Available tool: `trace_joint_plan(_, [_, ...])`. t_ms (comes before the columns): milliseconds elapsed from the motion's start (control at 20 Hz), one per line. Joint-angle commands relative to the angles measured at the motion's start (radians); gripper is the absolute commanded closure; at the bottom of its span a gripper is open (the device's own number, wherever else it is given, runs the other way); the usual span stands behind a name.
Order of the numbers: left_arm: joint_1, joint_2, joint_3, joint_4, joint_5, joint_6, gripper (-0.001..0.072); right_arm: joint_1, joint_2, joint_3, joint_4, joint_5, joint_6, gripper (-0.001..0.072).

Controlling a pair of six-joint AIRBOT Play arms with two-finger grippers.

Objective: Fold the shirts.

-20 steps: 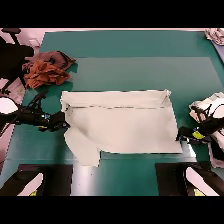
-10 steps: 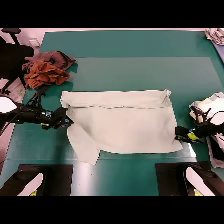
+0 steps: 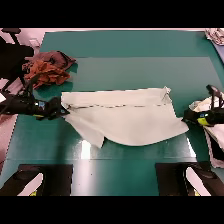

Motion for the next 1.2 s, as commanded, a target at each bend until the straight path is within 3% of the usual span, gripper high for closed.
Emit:
trace_joint_plan(0, [0.000, 0.000, 0.073, 0.098, -0.009, -0.042, 0.0672, 0.002, -0.037, 0.107, 0.044, 0.005, -0.002, 0.0686])
trace_joint_plan(400, [0.000, 0.000, 0.075, 0.235, -0.016, -0.120, 0.0672, 0.002, -0.240, 0.365, 0.087, -0.013, -0.001, 0.0685])
trace_joint_plan(750, [0.000, 0.000, 0.075, 0.233, 0.212, -0.243, 0.0673, 0.003, -0.418, 0.496, 0.170, -0.066, -0.008, 0.0685])
trace_joint_plan(1150, [0.000, -0.161, 0.076, 0.190, 0.360, -0.238, 0.0673, 0.087, -0.648, 0.663, 0.175, -0.068, -0.021, 0.0685])
